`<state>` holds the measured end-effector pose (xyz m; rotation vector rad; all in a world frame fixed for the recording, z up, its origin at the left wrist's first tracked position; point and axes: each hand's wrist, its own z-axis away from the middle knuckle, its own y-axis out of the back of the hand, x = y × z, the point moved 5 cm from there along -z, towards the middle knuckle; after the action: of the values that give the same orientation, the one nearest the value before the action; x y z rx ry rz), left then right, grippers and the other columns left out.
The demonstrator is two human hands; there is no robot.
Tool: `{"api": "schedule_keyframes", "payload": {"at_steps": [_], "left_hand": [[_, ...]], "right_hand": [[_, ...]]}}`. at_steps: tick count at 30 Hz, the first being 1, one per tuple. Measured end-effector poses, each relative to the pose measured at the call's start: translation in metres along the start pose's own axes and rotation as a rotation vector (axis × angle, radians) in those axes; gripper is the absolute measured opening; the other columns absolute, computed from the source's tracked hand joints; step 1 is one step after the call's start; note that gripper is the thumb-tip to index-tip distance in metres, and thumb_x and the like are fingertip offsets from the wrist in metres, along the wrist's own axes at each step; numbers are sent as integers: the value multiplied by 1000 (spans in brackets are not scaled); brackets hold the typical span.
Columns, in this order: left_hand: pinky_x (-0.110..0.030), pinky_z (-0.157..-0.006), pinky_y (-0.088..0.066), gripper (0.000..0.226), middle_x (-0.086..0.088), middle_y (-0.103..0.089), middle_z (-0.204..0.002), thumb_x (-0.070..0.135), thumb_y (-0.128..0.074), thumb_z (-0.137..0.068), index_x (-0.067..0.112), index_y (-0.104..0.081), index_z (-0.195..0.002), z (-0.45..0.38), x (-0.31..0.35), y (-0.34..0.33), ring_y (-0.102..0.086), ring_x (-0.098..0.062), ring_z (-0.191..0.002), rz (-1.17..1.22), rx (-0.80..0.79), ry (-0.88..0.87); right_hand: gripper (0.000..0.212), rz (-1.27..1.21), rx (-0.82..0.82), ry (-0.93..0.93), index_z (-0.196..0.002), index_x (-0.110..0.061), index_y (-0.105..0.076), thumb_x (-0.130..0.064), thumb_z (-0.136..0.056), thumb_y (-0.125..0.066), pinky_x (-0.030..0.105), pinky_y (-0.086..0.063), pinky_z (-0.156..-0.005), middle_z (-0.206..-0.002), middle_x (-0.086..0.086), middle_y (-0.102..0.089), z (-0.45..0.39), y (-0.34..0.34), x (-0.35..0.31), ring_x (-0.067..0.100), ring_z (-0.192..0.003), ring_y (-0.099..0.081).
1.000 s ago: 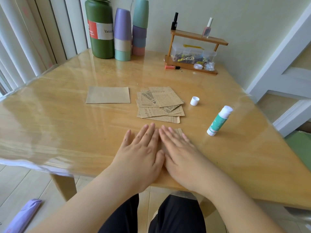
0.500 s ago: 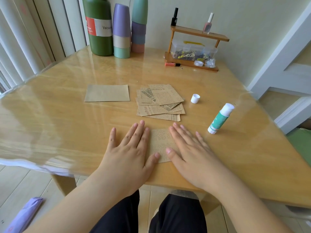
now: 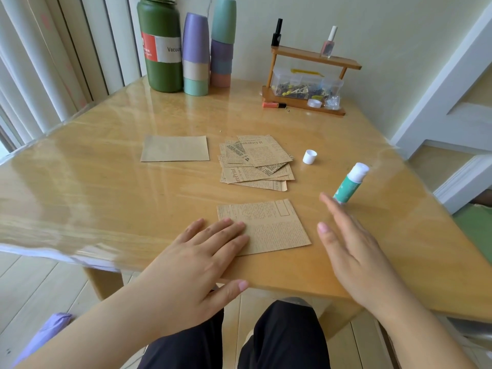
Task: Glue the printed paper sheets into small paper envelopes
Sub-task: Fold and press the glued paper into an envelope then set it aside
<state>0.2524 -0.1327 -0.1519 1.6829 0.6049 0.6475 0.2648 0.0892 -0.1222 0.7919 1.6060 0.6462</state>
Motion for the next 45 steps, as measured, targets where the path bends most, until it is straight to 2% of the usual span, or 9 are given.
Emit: {"api": "schedule_keyframes", "payload": {"at_steps": [3,10,16,25,32,35,38,42,45], "left_hand": [[-41,-112,-24,65,5,-46,-142,61,-19,-96,18,-47,-136,-3,-1,2,-37,-14,-135,33,-14,24],[-28,-114,2,90,7,-20,-153,75,-7,-74,25,-20,-147,-26,-17,17,-14,-10,-142,131,14,204],[-25,-114,-2,100,15,-18,-149,83,-14,-60,32,-11,-146,-37,-17,12,-11,-5,-138,164,-71,191],[-25,-112,-6,100,19,-19,-145,82,-18,-56,37,-10,-145,-43,-23,11,-10,-3,-133,222,-62,209],[-27,-110,-18,98,19,-33,-135,77,-50,-65,36,-13,-145,-40,-31,27,-24,0,-127,436,73,280],[-11,-88,-36,43,22,-58,-101,28,-71,-80,34,-51,-118,-35,-49,53,-49,11,-96,632,480,348],[-7,-79,-39,11,15,-65,-85,8,-66,-82,19,-67,-86,-30,-49,81,-57,5,-85,569,724,213],[-25,-78,-50,20,5,-68,-94,16,-52,-82,11,-72,-81,-32,-37,59,-62,-8,-87,288,554,-53],[-37,-83,-52,31,4,-71,-99,15,-42,-78,14,-73,-83,-28,-39,27,-63,-13,-92,185,355,-72]], "right_hand": [[52,42,-41,-25,-144,-37,-29,-46,-94,-40,-2,-15,-97,-136,-30,-28,-1,-3,-1,-18,-126,-19],[51,-268,-48,-188,-142,-31,-35,-19,-94,-50,23,-35,-102,-141,-13,-43,-35,-8,-7,1,-122,-46],[47,-414,-75,-327,-139,-26,-41,-10,-94,-44,36,-42,-105,-138,-8,-47,-61,-13,-10,8,-116,-52],[36,-804,-101,-484,-127,-10,-50,-4,-92,-53,26,-51,-78,-114,12,-64,-69,-17,-14,17,-89,-62],[38,-570,-177,-198,-106,-19,-64,5,-78,-69,23,-51,-82,-79,-1,-72,-61,-14,-18,12,-78,-65],[30,-626,60,49,-82,-21,-67,9,-78,-68,21,-50,-75,-71,-10,-69,-59,10,-30,8,-71,-61],[35,-396,162,210,-76,-30,-68,5,-79,-69,36,-43,-99,-88,-10,-73,-54,25,-31,17,-101,-63],[46,-31,77,293,-79,-21,-69,22,-71,-55,5,-35,-95,-99,-20,-68,-40,8,-17,-6,-109,-56],[61,124,-87,279,-93,-23,-72,25,-68,-43,1,-27,-98,-109,-30,-58,-30,-8,-2,-6,-114,-51]]}}
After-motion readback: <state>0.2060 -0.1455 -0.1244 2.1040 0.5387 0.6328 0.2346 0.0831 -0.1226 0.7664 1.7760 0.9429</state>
